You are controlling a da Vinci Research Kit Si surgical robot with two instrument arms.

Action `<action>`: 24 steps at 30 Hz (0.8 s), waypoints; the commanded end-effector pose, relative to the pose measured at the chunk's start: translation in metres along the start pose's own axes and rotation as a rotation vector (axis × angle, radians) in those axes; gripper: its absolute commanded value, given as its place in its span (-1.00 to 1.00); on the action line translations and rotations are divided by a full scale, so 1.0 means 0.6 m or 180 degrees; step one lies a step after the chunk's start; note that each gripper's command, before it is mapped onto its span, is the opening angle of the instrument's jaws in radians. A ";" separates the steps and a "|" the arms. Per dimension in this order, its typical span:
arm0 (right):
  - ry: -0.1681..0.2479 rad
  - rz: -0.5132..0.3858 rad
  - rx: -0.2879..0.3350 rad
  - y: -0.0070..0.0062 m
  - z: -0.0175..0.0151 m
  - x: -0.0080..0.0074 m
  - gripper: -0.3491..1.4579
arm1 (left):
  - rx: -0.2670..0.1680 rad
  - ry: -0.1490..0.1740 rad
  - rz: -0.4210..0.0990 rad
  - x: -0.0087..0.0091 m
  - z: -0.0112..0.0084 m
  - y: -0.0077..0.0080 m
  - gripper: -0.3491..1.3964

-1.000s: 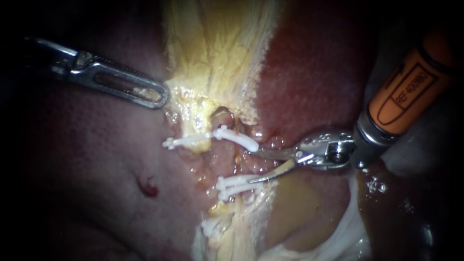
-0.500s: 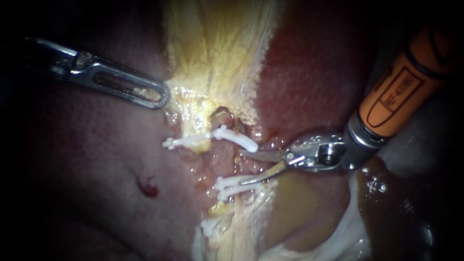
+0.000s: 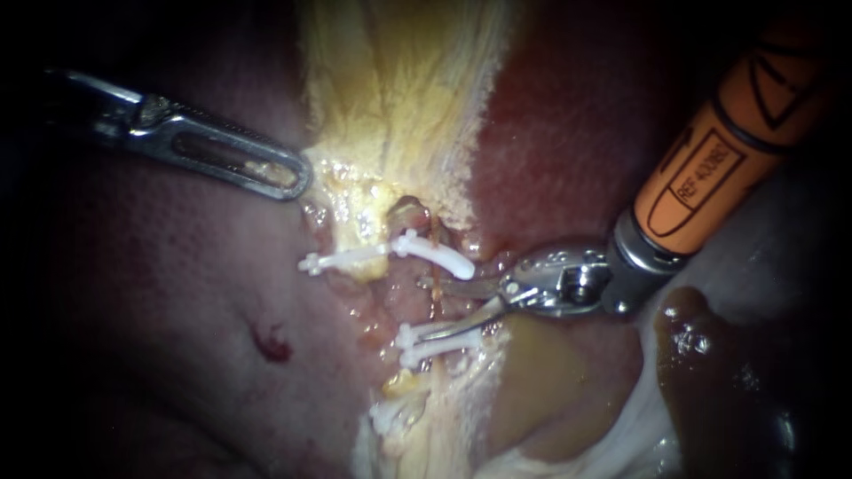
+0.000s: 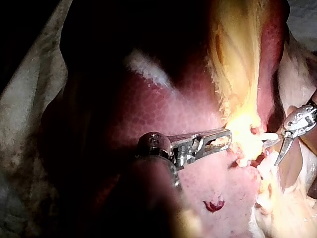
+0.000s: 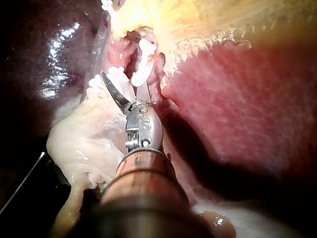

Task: Go to the cutting position right tube

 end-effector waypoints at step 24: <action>0.0284 -0.0155 0.0185 0.0011 0.0036 0.0018 0.97 | -0.0004 -0.0002 -0.0003 -0.0001 0.0003 -0.0001 -1.00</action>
